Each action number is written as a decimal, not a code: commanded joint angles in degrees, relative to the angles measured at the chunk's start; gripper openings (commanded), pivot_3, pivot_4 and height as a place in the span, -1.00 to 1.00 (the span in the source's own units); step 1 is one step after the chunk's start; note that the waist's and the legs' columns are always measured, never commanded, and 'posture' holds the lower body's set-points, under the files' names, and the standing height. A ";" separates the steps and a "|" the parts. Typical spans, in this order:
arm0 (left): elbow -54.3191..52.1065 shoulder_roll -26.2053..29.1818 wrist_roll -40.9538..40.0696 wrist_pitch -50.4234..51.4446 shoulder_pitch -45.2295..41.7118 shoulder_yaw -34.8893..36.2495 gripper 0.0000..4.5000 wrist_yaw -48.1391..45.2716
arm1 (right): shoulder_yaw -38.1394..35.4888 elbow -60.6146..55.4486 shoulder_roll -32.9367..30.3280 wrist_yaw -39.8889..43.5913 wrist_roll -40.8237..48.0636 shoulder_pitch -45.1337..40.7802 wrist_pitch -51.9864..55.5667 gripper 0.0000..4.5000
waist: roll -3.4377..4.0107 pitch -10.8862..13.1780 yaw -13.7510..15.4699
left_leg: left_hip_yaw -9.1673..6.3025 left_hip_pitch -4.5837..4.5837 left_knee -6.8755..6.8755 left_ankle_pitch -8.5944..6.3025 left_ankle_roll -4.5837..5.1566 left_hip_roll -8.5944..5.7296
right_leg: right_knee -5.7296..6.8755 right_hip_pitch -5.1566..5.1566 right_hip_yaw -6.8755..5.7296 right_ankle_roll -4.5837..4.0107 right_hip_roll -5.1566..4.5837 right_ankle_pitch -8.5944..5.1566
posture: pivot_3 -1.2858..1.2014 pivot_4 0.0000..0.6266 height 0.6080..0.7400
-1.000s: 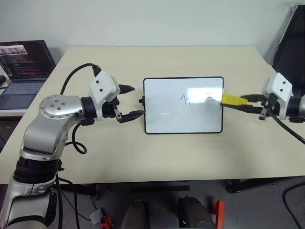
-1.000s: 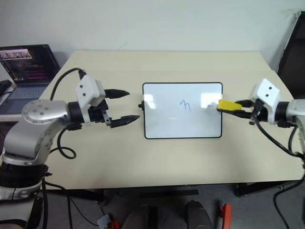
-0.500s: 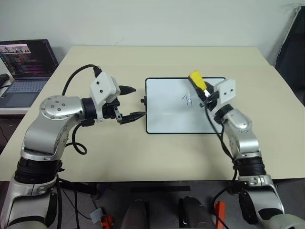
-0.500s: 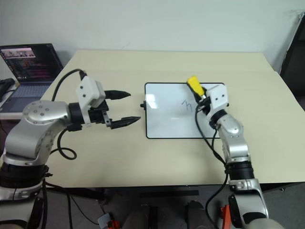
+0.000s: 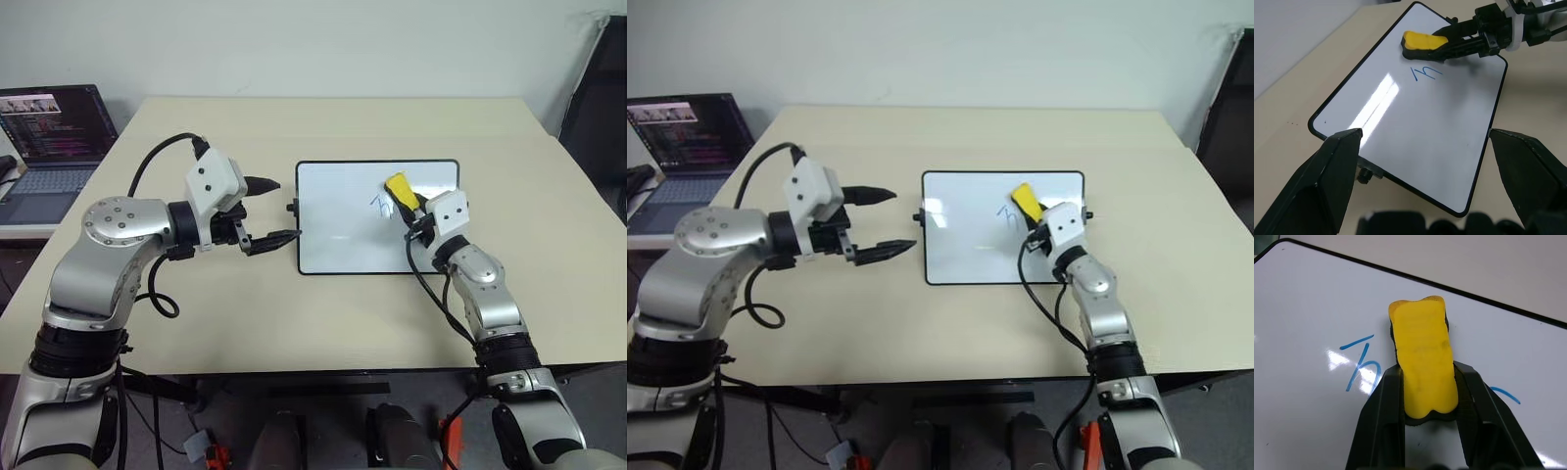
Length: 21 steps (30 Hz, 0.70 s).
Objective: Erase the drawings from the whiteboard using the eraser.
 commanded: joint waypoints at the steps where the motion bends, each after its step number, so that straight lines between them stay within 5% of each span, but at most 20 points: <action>1: -1.19 0.25 -0.79 -0.50 -0.62 1.42 1.00 -0.02 | 2.07 3.70 0.32 -0.11 -2.01 1.53 2.18 -0.56 | -0.02 -0.01 -0.25 | 0.00 0.01 0.00 0.00 0.00 0.00 | 0.01 0.00 0.00 0.00 0.01 0.00 | 0.03 -0.52 1.00; 14: -0.83 0.04 -0.64 -0.63 -1.25 1.09 1.00 0.15 | 11.10 5.00 2.80 9.21 -2.51 3.90 2.87 -0.56 | -0.34 -0.21 -1.84 | 0.02 1.53 -0.12 0.02 0.01 0.20 | 0.07 1.28 0.13 -0.30 0.25 -0.43 | 0.03 -0.52 1.00; 21: -0.50 0.24 -0.30 -0.80 -1.08 1.08 1.00 0.19 | 6.71 8.98 3.09 -1.16 -4.56 -0.22 -0.65 -0.56 | -0.35 -0.21 -1.84 | 0.01 1.50 -0.12 0.03 0.01 0.19 | 0.06 1.26 0.14 -0.29 0.25 -0.42 | 0.03 -0.52 1.00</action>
